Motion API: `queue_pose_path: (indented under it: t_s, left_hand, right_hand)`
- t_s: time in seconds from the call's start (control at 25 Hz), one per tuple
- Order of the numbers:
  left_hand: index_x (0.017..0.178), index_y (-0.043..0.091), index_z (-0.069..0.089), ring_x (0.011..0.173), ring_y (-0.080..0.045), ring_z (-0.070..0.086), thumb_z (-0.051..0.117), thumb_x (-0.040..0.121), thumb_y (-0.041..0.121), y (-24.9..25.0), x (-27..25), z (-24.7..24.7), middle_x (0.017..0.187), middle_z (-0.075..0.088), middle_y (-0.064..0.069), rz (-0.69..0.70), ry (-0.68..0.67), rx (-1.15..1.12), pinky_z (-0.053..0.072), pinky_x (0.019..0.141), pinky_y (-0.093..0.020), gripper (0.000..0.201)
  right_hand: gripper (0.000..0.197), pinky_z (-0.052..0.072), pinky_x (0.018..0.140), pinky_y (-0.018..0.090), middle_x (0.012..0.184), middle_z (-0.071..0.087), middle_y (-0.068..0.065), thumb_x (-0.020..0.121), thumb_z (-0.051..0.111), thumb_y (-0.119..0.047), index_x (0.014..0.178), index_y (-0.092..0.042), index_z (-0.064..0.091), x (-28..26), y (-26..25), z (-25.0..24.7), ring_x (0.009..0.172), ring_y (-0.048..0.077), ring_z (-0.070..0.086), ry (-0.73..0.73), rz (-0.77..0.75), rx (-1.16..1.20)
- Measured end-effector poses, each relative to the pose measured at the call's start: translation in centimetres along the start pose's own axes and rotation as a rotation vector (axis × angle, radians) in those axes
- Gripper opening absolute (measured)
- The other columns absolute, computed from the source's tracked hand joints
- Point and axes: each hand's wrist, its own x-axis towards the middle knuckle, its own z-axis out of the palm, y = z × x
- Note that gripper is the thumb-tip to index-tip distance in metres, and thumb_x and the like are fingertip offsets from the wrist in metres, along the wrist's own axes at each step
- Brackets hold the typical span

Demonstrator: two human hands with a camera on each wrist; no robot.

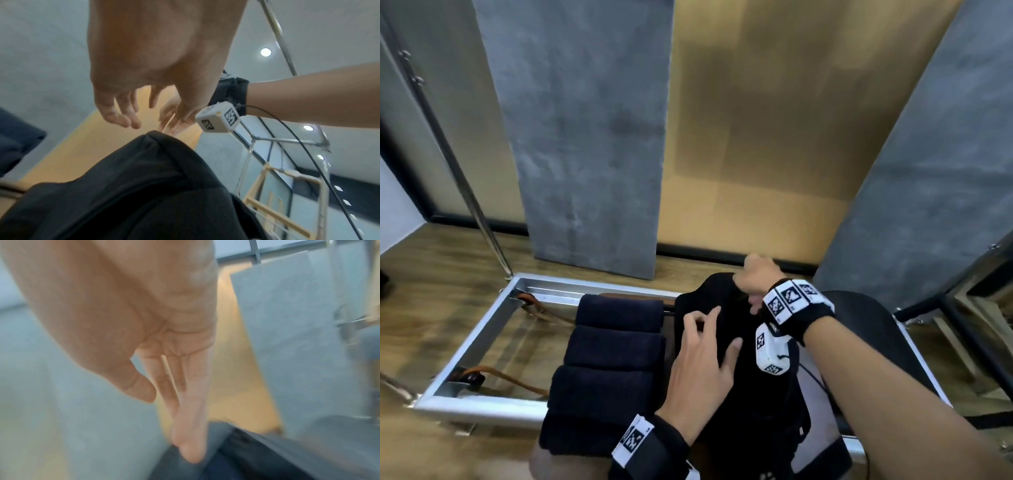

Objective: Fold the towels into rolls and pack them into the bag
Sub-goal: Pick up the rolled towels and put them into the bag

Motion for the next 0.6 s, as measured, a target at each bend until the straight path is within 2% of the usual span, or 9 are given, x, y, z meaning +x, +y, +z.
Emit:
queue_pose_path:
  t_s: [0.08, 0.12, 0.16, 0.2, 0.28, 0.36, 0.48, 0.52, 0.6]
  left_hand:
    - [0.146, 0.032, 0.045, 0.109, 0.0, 0.056, 0.05, 0.105, 0.057, -1.2, -0.6, -0.9, 0.132, 0.039, 0.016, -0.068, 0.177, -0.161, 0.056, 0.085, -0.029, 0.048]
    - [0.135, 0.033, 0.054, 0.103, 0.0, 0.058, 0.051, 0.105, 0.054, -2.2, -1.0, -1.5, 0.124, 0.048, 0.017, -0.111, 0.259, -0.218, 0.055, 0.084, -0.03, 0.037]
    - [0.119, 0.033, 0.06, 0.095, -0.001, 0.06, 0.052, 0.106, 0.051, -3.0, -1.4, -2.0, 0.111, 0.056, 0.017, -0.156, 0.327, -0.258, 0.054, 0.081, -0.032, 0.024]
    - [0.101, 0.034, 0.063, 0.085, -0.002, 0.061, 0.052, 0.105, 0.05, -4.4, -2.2, -2.6, 0.096, 0.062, 0.014, -0.209, 0.381, -0.276, 0.052, 0.074, -0.033, 0.02]
    - [0.074, 0.028, 0.062, 0.066, -0.005, 0.062, 0.048, 0.104, 0.053, -7.8, -4.4, -3.9, 0.069, 0.066, 0.008, -0.339, 0.456, -0.259, 0.044, 0.063, -0.034, 0.041]
    - [0.059, 0.021, 0.066, 0.055, -0.008, 0.062, 0.044, 0.104, 0.057, -10.8, -6.6, -4.8, 0.057, 0.067, 0.009, -0.522, 0.465, -0.219, 0.045, 0.058, -0.035, 0.062]
    - [0.059, 0.014, 0.072, 0.054, -0.023, 0.07, 0.043, 0.104, 0.064, -13.9, -9.4, -5.4, 0.053, 0.07, -0.001, -0.857, 0.352, -0.304, 0.059, 0.064, -0.042, 0.073]
    - [0.067, 0.01, 0.073, 0.054, -0.025, 0.072, 0.045, 0.103, 0.067, -14.4, -9.9, -5.3, 0.056, 0.072, -0.005, -0.925, 0.316, -0.397, 0.06, 0.062, -0.041, 0.073]
    - [0.086, 0.003, 0.071, 0.057, -0.027, 0.076, 0.053, 0.1, 0.067, -14.7, -10.3, -5.0, 0.067, 0.076, -0.013, -1.007, 0.303, -0.612, 0.058, 0.052, -0.036, 0.068]
  right_hand:
    - [0.028, 0.066, 0.074, 0.045, 0.082, 0.077, 0.021, 0.096, 0.054, -0.02, 0.098, 0.004, 0.069, -1.2, -3.4, -0.5, 0.065, 0.032, 0.078, 0.011, -0.144, 0.178]
    - [0.027, 0.066, 0.072, 0.04, 0.079, 0.078, 0.021, 0.095, 0.054, -0.018, 0.095, 0.002, 0.072, -2.2, -5.2, 0.1, 0.06, 0.03, 0.077, -0.019, -0.246, 0.222]
    - [0.023, 0.065, 0.07, 0.035, 0.081, 0.078, 0.02, 0.093, 0.057, -0.016, 0.093, -0.001, 0.074, -3.1, -6.5, 1.2, 0.061, 0.028, 0.077, -0.061, -0.347, 0.227]
    - [0.019, 0.063, 0.07, 0.032, 0.085, 0.079, 0.018, 0.091, 0.061, -0.015, 0.094, -0.004, 0.076, -4.1, -7.8, 2.9, 0.066, 0.027, 0.078, -0.118, -0.44, 0.2]
    - [0.013, 0.059, 0.078, 0.03, 0.092, 0.08, 0.01, 0.087, 0.072, -0.017, 0.096, -0.01, 0.08, -6.0, -9.9, 6.6, 0.084, 0.023, 0.075, -0.238, -0.584, 0.065]
    - [0.022, 0.057, 0.087, 0.032, 0.097, 0.078, 0.002, 0.082, 0.083, -0.031, 0.098, -0.016, 0.08, -7.3, -10.5, 9.5, 0.094, 0.019, 0.071, -0.301, -0.659, -0.051]
    - [0.062, 0.056, 0.086, 0.039, 0.107, 0.072, -0.002, 0.069, 0.086, -0.062, 0.112, -0.02, 0.071, -9.1, -11.2, 13.1, 0.098, 0.021, 0.066, -0.32, -0.749, -0.293]
    - [0.068, 0.054, 0.083, 0.041, 0.108, 0.07, -0.001, 0.066, 0.085, -0.067, 0.111, -0.019, 0.068, -9.7, -11.3, 14.2, 0.098, 0.023, 0.064, -0.291, -0.783, -0.391]
    - [0.063, 0.05, 0.074, 0.04, 0.104, 0.067, 0.002, 0.067, 0.085, -0.064, 0.101, -0.016, 0.065, -10.6, -11.2, 16.1, 0.097, 0.026, 0.062, -0.227, -0.84, -0.499]
